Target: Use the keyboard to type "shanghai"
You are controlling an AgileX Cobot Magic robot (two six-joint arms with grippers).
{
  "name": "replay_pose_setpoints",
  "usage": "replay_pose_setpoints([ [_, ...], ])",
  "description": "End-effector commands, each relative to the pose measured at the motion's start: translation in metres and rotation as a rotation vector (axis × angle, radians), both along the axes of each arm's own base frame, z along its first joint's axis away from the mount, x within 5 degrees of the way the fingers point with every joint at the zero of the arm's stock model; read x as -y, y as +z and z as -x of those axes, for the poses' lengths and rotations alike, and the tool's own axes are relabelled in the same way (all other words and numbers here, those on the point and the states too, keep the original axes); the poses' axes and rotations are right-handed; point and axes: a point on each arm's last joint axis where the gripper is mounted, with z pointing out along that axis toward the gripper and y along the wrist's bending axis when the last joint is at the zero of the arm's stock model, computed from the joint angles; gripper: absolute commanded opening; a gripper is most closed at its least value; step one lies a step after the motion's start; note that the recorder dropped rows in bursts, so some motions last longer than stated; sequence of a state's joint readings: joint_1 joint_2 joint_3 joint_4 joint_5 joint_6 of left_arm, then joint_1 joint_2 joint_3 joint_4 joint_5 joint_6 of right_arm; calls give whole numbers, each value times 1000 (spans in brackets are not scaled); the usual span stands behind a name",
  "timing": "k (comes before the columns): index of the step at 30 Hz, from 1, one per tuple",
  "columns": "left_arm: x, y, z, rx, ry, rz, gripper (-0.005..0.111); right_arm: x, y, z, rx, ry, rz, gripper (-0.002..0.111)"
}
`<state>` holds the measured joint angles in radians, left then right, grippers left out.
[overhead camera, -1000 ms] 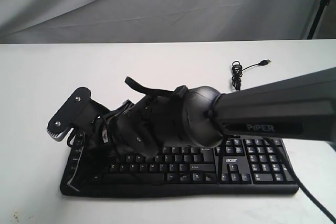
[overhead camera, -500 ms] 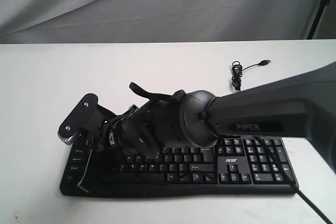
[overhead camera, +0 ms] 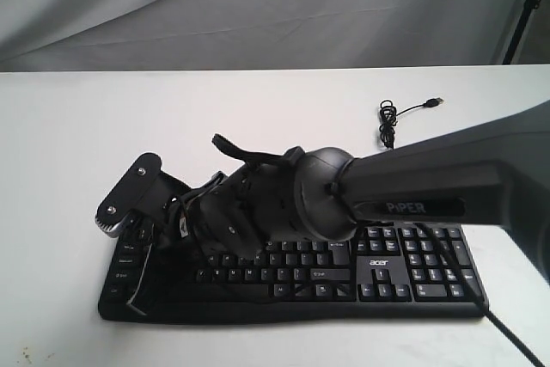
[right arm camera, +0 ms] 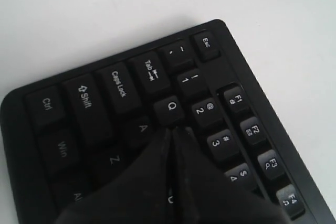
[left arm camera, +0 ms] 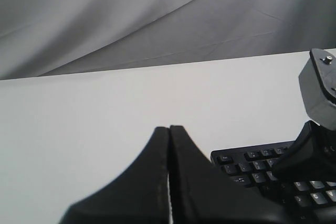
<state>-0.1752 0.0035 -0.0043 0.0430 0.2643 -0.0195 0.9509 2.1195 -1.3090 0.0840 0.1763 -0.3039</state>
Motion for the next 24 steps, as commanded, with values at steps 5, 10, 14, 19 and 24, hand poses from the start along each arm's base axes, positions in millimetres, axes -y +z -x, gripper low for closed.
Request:
replay_pose_setpoints([
  [5,0,-1,0,2,-3,2,0,-2,-4,1,1,11,6,0],
  [10,0,-1,0,2,-3,2,0,-3,-13,2,-4,15,18,0],
  [14,0,-1,0,2,-3,2,0,-3,-13,2,-5,15,19,0],
  [19,0,-1,0,2,-3,2,0,-2,-8,2,3,27,26,0],
  [24,0,-1,0,2,-3,2,0,10,13,9,27,15,-16,0],
])
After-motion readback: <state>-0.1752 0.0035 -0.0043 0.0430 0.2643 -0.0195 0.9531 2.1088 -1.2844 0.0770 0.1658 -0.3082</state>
